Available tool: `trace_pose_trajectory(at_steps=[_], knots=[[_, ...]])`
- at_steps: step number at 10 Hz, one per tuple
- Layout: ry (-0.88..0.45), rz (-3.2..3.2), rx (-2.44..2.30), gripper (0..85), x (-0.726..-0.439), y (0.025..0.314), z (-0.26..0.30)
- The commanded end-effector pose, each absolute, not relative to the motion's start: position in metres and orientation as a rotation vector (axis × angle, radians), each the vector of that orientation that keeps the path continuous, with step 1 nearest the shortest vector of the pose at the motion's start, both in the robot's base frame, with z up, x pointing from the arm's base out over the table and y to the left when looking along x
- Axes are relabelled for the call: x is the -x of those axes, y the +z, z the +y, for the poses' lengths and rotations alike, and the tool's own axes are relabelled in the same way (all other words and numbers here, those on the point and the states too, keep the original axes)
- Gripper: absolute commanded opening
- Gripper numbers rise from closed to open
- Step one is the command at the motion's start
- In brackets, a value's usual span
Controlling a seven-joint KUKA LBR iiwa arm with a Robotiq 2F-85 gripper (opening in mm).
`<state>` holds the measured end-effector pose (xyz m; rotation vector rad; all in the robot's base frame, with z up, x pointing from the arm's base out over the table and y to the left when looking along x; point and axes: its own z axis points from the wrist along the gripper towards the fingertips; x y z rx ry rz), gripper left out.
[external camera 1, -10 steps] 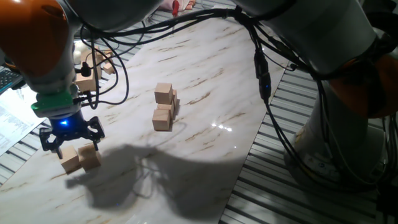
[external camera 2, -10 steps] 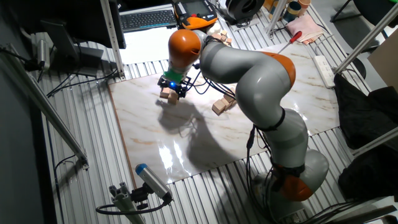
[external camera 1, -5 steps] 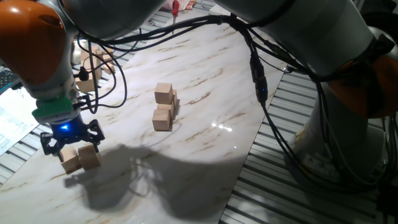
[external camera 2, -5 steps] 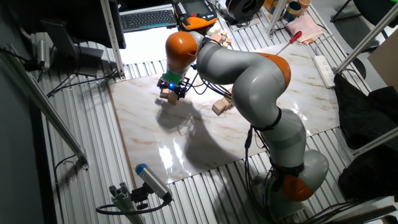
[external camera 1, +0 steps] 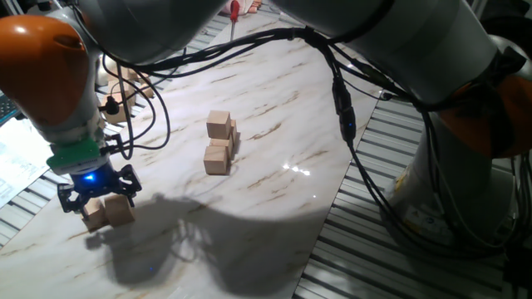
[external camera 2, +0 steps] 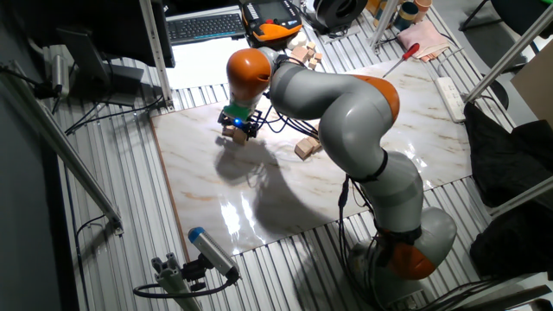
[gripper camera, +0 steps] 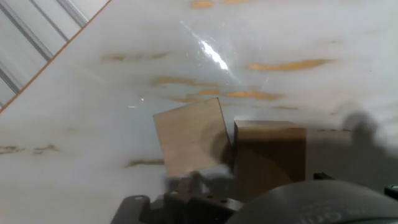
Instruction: Stack the blocks into a pyramid shape
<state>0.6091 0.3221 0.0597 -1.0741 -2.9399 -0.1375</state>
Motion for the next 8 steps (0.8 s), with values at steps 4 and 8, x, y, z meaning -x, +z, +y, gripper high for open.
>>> trace_pose_trajectory(at_steps=[4,8], knots=[[-0.139,-2.948,1.071,85.0,-0.6099,0.0534,0.3218],[-0.146,-2.942,1.06,85.0,-0.6054,0.0591,0.3238]])
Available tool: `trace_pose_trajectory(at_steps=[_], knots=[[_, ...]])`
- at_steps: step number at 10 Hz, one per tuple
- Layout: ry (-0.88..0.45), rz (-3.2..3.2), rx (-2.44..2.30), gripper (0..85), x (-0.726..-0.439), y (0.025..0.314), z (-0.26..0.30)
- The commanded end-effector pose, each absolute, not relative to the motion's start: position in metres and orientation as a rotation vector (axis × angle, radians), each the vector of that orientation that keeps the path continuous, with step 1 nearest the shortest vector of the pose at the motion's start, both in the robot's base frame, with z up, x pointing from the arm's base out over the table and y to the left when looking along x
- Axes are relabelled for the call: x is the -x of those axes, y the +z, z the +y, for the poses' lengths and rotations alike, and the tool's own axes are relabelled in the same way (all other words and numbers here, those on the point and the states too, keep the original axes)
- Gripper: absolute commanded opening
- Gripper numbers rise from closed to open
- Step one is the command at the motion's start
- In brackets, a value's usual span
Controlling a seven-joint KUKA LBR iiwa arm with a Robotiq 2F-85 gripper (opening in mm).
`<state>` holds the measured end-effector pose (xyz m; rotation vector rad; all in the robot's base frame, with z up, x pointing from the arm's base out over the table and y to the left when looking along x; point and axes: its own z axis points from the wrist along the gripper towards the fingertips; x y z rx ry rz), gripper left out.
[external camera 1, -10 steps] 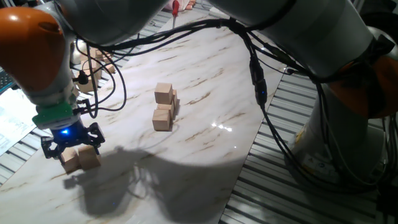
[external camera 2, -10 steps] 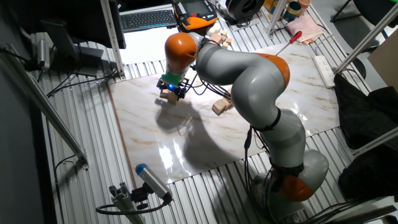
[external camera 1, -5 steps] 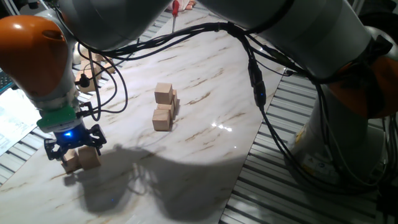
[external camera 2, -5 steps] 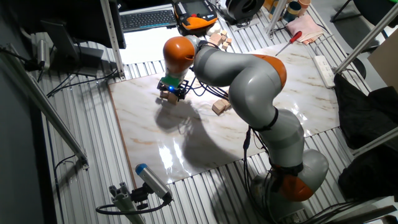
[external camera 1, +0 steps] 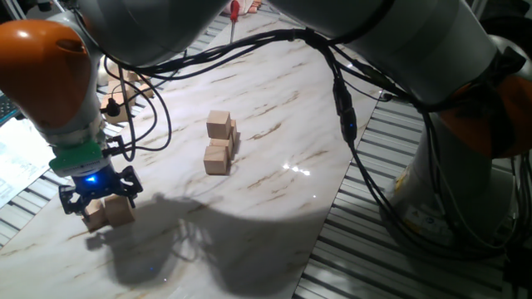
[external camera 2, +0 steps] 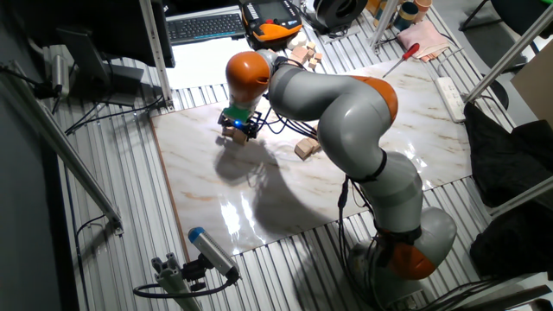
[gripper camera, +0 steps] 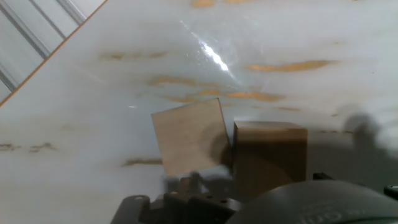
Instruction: Stack the blocks into a pyramid shape
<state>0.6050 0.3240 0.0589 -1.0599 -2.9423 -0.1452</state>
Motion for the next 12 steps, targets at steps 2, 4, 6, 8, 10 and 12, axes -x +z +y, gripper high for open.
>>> trace_pose_trajectory(at_steps=[2,4,6,8,10,12], knots=[[-0.147,-2.94,1.062,85.0,-0.603,0.058,0.325],[-0.147,-2.945,1.058,85.0,-0.601,0.053,0.326],[-0.137,-2.952,1.055,85.0,-0.603,0.049,0.323],[-0.132,-2.967,1.039,85.0,-0.608,0.043,0.318],[-0.14,-2.968,1.012,85.0,-0.614,0.048,0.309],[-0.142,-2.975,0.997,68.0,-0.613,0.045,0.305]])
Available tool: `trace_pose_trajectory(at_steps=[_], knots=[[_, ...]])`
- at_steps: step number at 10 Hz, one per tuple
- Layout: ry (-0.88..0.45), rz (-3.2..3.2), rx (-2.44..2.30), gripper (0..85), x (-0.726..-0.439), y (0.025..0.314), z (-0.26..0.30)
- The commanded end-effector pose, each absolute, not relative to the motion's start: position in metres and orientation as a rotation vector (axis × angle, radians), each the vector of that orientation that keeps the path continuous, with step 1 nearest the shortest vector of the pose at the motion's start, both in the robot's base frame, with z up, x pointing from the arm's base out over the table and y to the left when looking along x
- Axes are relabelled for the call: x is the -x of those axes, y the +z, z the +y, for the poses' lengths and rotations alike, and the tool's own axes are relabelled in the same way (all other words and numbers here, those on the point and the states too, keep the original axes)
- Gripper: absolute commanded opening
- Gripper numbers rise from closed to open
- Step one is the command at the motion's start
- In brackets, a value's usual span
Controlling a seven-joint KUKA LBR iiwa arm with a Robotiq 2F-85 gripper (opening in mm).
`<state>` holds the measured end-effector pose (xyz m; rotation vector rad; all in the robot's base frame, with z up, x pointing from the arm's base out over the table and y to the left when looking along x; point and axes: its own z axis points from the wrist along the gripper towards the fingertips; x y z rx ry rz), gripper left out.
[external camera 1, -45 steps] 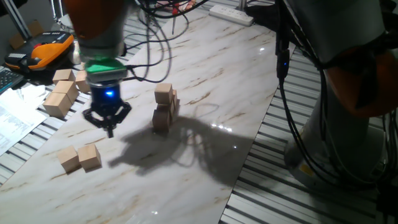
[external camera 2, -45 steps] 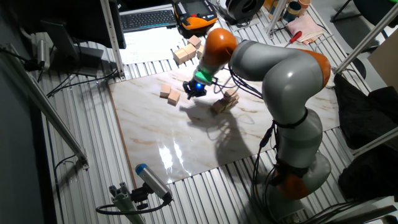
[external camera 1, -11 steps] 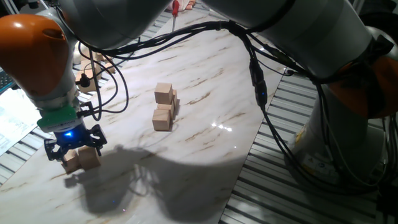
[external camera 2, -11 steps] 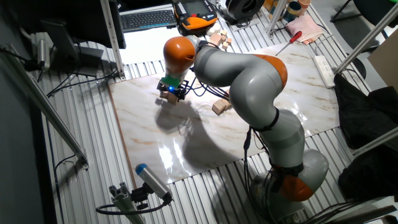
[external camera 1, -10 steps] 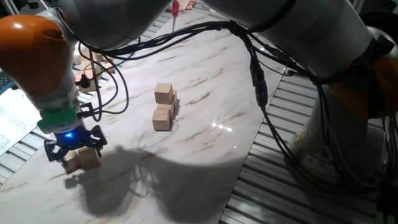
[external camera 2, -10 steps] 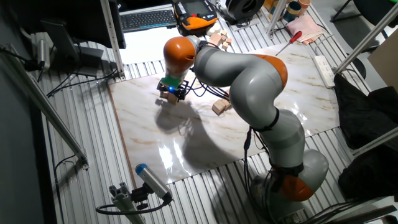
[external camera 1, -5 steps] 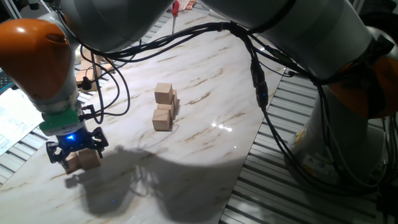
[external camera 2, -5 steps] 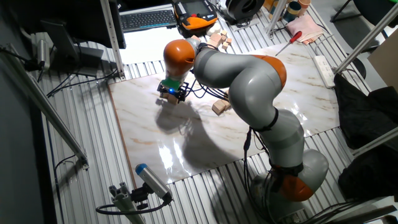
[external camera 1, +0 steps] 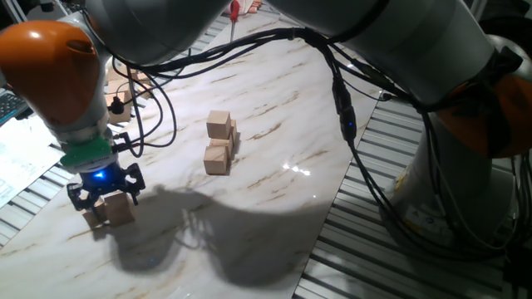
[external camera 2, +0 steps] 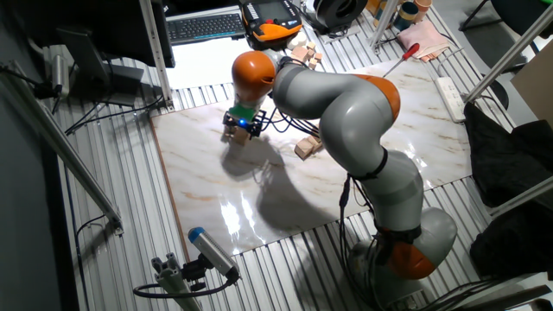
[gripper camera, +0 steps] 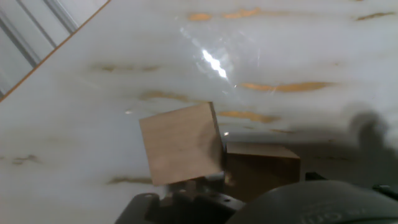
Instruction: Stack the blocks into a pyramid shape
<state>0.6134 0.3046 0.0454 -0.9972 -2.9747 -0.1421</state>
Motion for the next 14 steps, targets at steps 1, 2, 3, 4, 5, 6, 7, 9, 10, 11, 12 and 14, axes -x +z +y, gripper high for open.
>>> trace_pose_trajectory(at_steps=[1,2,3,4,5,6,7,9,10,11,12,14], knots=[[-0.145,-2.975,0.994,68.0,-0.613,0.046,0.305],[-0.155,-2.98,0.973,51.0,-0.612,0.046,0.306],[-0.16,-2.987,0.951,34.0,-0.612,0.047,0.306],[-0.17,-2.991,0.934,17.0,-0.611,0.047,0.305],[-0.188,-2.99,0.925,17.0,-0.612,0.048,0.305],[-0.189,-2.999,0.905,0.0,-0.612,0.049,0.303],[-0.196,-2.996,0.897,0.0,-0.612,0.053,0.301],[-0.148,-2.997,0.886,0.0,-0.61,0.071,0.294],[-0.086,-2.994,0.923,0.0,-0.606,0.087,0.289],[-0.064,-2.988,0.939,0.0,-0.601,0.102,0.281],[-0.045,-2.981,0.954,0.0,-0.596,0.116,0.268],[-0.084,-2.958,0.943,0.0,-0.59,0.139,0.229]])
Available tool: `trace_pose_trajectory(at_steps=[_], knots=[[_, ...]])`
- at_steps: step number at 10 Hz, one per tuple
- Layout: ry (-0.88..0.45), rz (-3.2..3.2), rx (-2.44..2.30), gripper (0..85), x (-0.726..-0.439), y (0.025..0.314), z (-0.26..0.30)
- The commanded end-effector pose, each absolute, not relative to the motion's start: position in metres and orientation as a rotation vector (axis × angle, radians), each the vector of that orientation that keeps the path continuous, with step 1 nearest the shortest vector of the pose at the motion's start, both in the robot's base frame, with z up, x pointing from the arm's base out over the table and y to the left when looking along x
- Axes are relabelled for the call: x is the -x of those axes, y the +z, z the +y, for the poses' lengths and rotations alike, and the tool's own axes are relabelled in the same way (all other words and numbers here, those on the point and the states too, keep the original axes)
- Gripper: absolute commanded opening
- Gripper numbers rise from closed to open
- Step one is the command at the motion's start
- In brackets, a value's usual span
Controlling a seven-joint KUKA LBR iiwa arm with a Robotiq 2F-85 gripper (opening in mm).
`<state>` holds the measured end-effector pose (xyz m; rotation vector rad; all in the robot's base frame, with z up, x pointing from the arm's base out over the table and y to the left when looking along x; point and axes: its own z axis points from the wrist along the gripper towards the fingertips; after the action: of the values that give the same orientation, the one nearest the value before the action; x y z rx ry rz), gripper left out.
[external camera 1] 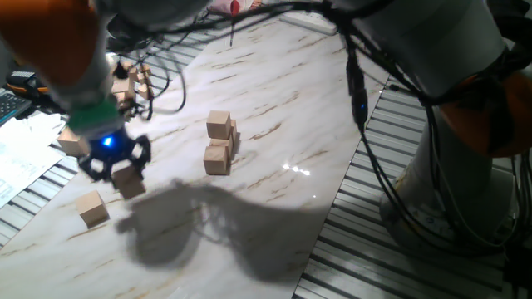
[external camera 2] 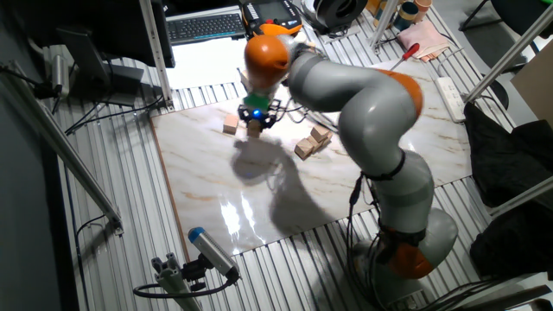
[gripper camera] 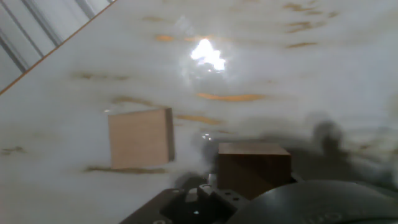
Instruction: Stack the blocks into a pyramid shape
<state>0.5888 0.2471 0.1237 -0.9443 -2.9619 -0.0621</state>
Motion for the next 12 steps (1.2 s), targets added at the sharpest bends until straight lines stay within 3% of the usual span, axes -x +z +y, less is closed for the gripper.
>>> trace_pose_trajectory(at_steps=[1,4,8,12], knots=[[-0.024,-2.967,0.939,0.0,-0.587,0.146,0.215],[0.003,-2.96,0.99,0.0,-0.576,0.152,0.203],[-0.206,-2.728,1.361,0.0,-0.578,0.153,0.215],[-0.124,-2.667,1.595,0.0,-0.578,0.153,0.215]])
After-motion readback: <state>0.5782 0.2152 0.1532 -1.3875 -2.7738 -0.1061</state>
